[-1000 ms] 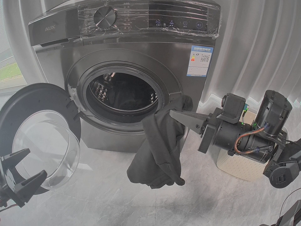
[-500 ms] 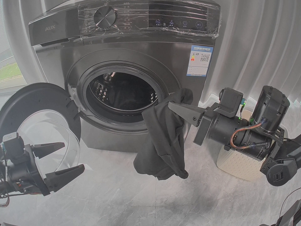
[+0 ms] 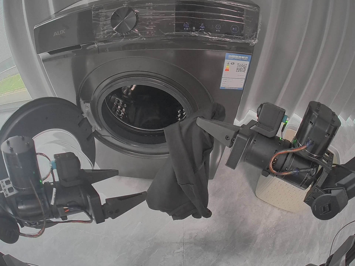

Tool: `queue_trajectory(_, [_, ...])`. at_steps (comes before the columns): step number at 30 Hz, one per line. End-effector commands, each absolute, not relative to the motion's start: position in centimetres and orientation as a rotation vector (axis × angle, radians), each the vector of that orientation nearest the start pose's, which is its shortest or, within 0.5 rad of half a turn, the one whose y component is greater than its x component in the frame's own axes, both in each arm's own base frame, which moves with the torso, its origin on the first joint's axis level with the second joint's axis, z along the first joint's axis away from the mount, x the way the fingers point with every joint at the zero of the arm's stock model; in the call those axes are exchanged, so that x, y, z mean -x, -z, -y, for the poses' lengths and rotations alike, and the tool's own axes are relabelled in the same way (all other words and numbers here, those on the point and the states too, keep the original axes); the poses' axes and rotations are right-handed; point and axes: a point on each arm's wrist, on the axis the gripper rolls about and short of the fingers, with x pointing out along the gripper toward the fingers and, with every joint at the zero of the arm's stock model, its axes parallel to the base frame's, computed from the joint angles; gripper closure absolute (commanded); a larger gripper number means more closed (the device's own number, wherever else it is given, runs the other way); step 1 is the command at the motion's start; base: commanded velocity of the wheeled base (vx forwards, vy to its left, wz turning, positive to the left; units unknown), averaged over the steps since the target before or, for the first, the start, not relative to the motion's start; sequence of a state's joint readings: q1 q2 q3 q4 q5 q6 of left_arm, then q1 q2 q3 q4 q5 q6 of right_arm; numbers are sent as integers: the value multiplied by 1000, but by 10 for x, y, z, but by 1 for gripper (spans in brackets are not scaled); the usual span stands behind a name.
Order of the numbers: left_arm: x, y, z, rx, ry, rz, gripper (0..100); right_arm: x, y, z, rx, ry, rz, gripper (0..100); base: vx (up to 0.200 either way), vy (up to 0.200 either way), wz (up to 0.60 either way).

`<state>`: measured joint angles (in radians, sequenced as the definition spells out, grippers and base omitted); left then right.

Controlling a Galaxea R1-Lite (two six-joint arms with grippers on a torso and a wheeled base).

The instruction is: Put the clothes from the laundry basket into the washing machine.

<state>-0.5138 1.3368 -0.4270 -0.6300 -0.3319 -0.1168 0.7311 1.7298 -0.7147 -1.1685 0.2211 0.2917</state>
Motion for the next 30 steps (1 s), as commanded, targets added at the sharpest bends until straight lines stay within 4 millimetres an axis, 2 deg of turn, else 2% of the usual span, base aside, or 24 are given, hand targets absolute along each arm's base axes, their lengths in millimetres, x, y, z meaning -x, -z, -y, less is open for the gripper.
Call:
queue_trajectory(1, [-186, -153, 126, 83, 839, -403, 0, -224, -202, -208, -311, -968, 10, 100, 0, 0, 0])
queue_trajectory(6, [-196, -153, 143, 123, 862, -378, 0, -224, -201, -208, -312, -965, 8, 100, 0, 0, 0])
queue_trajectory(14, [-192, -152, 168, 195, 932, -429, 0, -225, -201, -208, -312, -964, 10, 100, 0, 0, 0])
queue_trajectory(22, [-208, -133, 187, 177, 930, -497, 0, -225, -202, -208, -313, -963, 13, 100, 0, 0, 0])
queue_trajectory(30, [-229, -114, 209, 186, 911, -456, 0, -225, -202, -208, -314, -964, 14, 100, 0, 0, 0])
